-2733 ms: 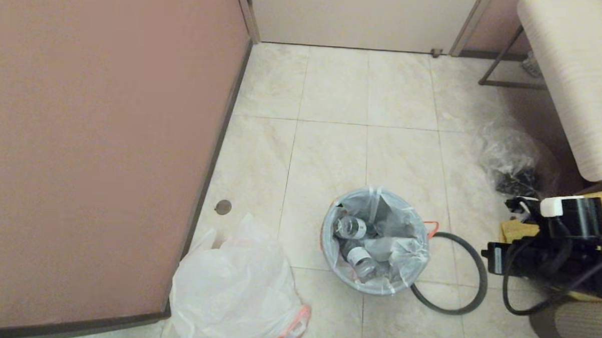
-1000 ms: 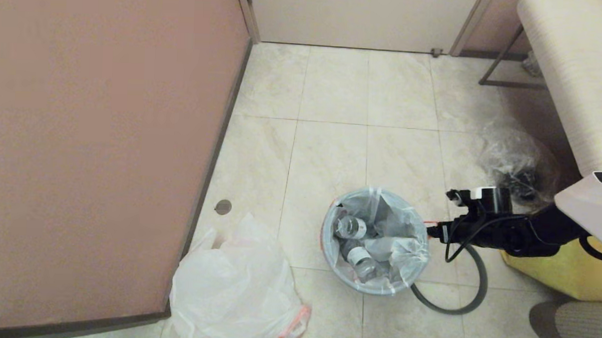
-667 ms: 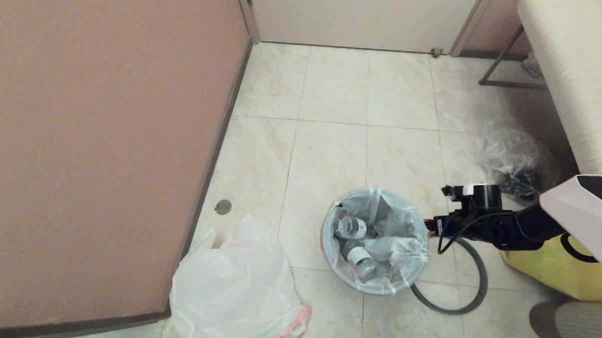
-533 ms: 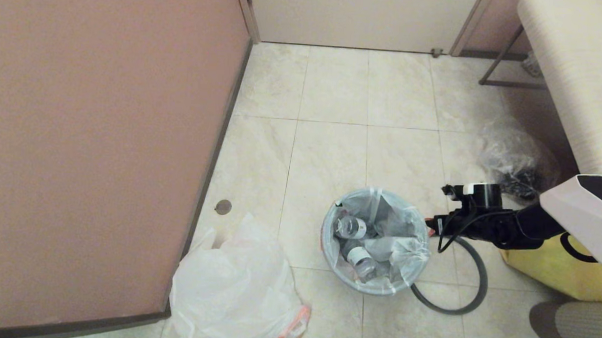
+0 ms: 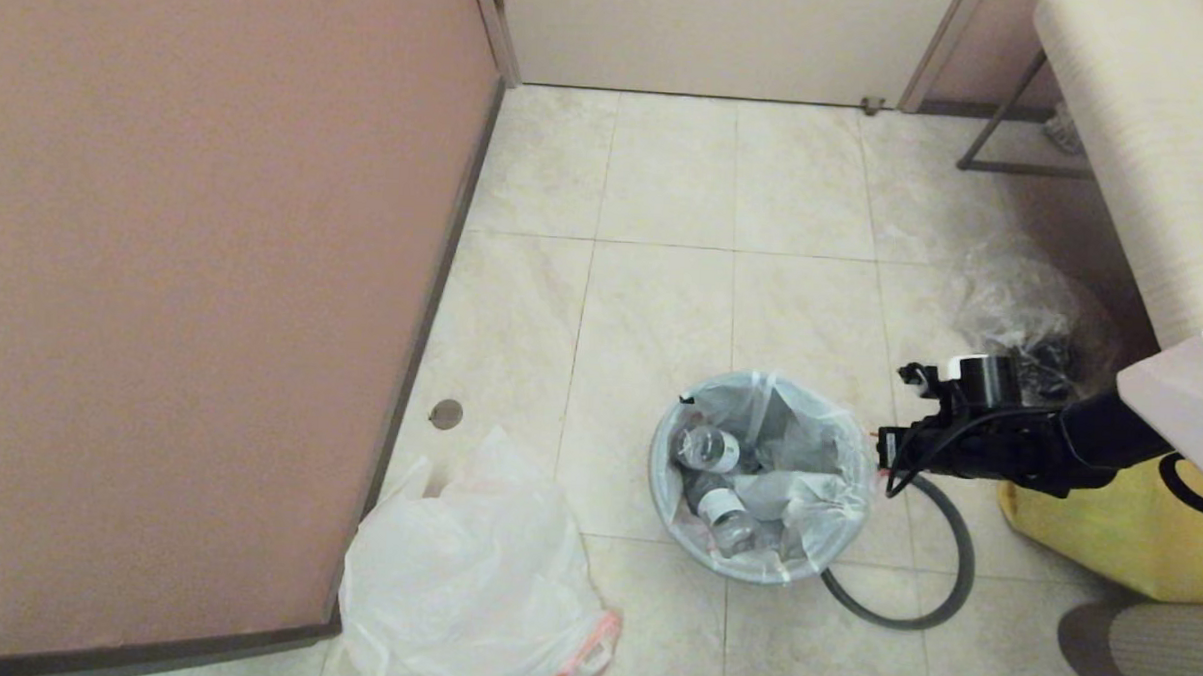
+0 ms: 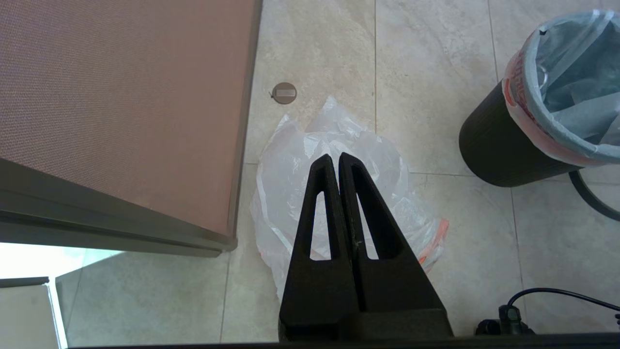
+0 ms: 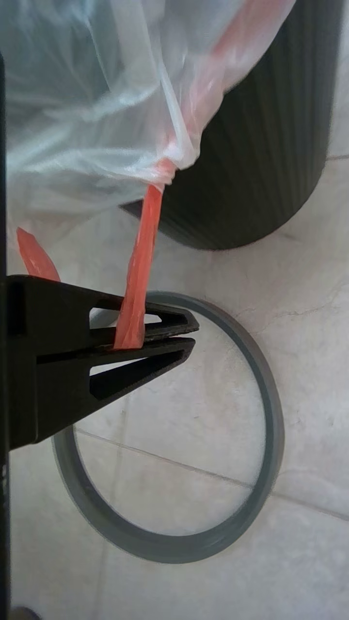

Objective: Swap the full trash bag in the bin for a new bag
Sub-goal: Place the trash bag on the floor

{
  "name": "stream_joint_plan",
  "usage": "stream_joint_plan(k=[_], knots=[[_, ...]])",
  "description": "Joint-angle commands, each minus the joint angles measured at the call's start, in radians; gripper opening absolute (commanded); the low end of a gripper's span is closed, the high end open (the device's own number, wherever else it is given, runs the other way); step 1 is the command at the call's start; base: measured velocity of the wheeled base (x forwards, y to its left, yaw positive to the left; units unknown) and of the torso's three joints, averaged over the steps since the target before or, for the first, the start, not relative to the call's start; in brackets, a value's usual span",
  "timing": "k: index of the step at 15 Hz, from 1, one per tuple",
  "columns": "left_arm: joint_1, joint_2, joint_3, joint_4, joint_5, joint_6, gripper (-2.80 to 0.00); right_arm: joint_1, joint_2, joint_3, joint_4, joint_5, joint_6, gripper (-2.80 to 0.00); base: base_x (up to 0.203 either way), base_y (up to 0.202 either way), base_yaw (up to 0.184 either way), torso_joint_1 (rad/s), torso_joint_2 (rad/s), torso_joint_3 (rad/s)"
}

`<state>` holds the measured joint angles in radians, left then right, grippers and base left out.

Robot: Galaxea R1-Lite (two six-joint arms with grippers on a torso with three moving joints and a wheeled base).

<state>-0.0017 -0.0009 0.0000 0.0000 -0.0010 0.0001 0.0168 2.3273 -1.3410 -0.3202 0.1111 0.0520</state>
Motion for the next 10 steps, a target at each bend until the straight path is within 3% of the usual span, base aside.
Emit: stream_joint_plan(k=[1, 10], knots=[[0.0, 0.001, 0.0, 0.0, -0.001, 0.0, -2.8, 0.006, -0.07, 0.031, 0.002, 0.002, 0.019, -2.8, 0.0, 0.0, 0.0, 0.0, 0.0, 0.0], [0.0, 0.001, 0.0, 0.0, -0.001, 0.0, -2.8, 0.113, -0.368, 0.245, -0.003, 0.001, 0.229, -2.8, 0.0, 0.0, 0.0, 0.0, 0.0, 0.0]])
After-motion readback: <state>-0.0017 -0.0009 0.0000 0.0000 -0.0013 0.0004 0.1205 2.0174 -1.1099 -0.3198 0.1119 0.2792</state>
